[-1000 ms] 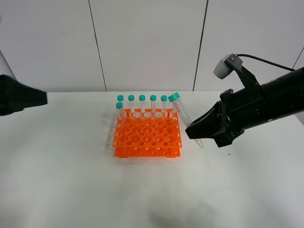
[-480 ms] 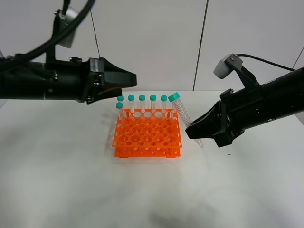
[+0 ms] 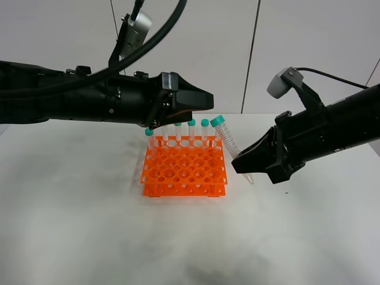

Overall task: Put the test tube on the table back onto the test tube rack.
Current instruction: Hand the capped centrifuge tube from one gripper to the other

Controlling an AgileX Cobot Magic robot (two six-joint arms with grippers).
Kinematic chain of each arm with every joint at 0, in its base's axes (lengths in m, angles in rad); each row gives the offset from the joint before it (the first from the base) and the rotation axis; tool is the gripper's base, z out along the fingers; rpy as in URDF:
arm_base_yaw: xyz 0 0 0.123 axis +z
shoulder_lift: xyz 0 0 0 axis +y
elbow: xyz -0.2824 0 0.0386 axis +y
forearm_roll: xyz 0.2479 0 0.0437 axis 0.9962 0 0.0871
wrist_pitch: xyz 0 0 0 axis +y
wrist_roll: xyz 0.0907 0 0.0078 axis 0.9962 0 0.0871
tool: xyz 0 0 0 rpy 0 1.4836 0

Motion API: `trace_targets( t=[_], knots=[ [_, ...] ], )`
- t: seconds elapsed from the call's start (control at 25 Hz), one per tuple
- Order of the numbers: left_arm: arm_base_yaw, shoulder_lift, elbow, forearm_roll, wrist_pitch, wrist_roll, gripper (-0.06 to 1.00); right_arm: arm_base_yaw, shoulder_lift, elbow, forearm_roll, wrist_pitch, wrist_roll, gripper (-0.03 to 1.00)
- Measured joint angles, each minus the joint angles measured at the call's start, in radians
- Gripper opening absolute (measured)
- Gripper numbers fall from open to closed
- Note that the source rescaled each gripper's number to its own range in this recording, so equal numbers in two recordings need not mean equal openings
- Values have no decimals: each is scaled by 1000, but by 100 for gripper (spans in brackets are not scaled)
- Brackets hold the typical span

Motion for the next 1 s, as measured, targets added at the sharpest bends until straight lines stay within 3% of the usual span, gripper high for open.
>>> trace_targets(
  t=[0.32, 0.52, 1.0],
  knots=[
    [-76, 32, -1, -10, -47, 18, 95, 0, 0, 0, 30, 4, 0, 1],
    [-78, 41, -1, -62, -59, 39, 95, 0, 0, 0, 33, 12, 0, 1],
    [-78, 41, -1, -69, -64, 43, 94, 0, 0, 0, 22, 18, 39, 1]
  ],
)
